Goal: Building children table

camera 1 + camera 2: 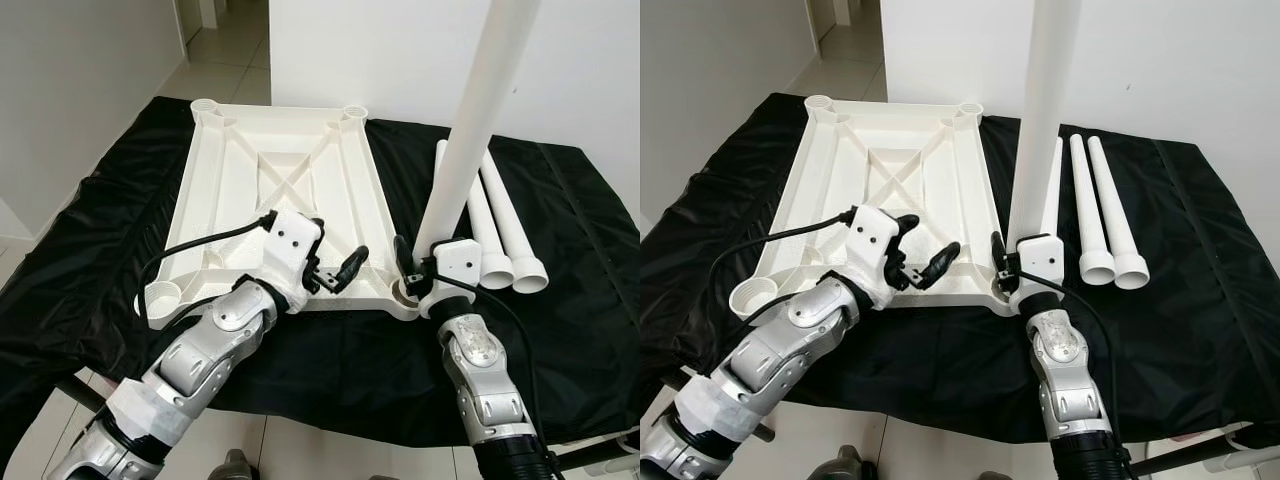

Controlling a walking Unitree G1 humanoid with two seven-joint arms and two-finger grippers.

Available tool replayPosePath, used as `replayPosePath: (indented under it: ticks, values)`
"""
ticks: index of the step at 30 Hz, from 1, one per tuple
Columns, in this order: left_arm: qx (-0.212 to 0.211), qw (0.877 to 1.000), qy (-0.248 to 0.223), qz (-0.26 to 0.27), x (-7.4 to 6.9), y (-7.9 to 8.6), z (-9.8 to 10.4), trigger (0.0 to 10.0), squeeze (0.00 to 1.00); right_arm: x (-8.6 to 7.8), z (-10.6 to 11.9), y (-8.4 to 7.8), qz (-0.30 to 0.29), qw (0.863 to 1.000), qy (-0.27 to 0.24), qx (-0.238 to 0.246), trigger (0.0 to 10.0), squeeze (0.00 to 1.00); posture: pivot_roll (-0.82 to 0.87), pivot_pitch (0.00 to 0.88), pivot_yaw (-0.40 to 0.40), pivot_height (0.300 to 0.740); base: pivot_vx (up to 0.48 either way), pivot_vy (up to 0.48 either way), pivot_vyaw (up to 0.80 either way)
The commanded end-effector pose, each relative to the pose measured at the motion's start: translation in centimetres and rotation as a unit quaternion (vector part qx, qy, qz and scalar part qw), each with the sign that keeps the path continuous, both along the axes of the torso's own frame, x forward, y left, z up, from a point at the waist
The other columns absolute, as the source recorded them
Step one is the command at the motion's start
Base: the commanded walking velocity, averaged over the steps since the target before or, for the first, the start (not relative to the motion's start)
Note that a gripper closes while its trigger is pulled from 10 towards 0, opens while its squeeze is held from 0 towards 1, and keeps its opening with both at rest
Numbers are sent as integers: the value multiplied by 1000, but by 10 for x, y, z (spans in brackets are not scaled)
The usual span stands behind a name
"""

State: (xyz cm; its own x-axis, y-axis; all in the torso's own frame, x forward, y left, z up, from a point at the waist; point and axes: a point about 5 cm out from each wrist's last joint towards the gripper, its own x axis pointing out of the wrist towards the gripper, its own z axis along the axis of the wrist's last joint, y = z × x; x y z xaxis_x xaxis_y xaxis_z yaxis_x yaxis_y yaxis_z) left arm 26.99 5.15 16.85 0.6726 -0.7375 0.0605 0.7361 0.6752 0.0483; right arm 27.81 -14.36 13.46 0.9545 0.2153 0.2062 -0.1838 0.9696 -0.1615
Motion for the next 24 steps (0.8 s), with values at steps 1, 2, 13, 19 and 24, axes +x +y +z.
replayPosePath:
  ticks: [1, 2, 13, 19, 24]
  values:
    - [25, 966, -5, -258, -25, -13, 0, 10000, 0, -4, -13, 4, 21, 999, 20, -16, 10000, 0, 20, 2, -26, 740, 0, 0, 0]
    - [24, 966, -5, -259, -25, -13, 0, 10000, 0, -4, -14, 7, 31, 999, 20, -17, 10000, 0, 20, 1, -26, 740, 0, 0, 0]
    - [23, 966, -4, -259, -27, -13, 1, 10000, 0, -12, -27, 10, 56, 998, 34, -15, 10000, 0, 18, 1, -24, 740, 0, 0, 0]
    - [25, 966, -6, -259, -26, -13, 1, 10000, 0, -13, -33, 6, 41, 998, 50, 26, 10000, 0, 17, 3, -21, 740, 0, 0, 0]
    - [24, 966, -5, -259, -26, -13, 2, 10000, 0, -12, -41, 2, 17, 993, 75, 88, 10000, 0, 17, 4, -19, 740, 0, 0, 0]
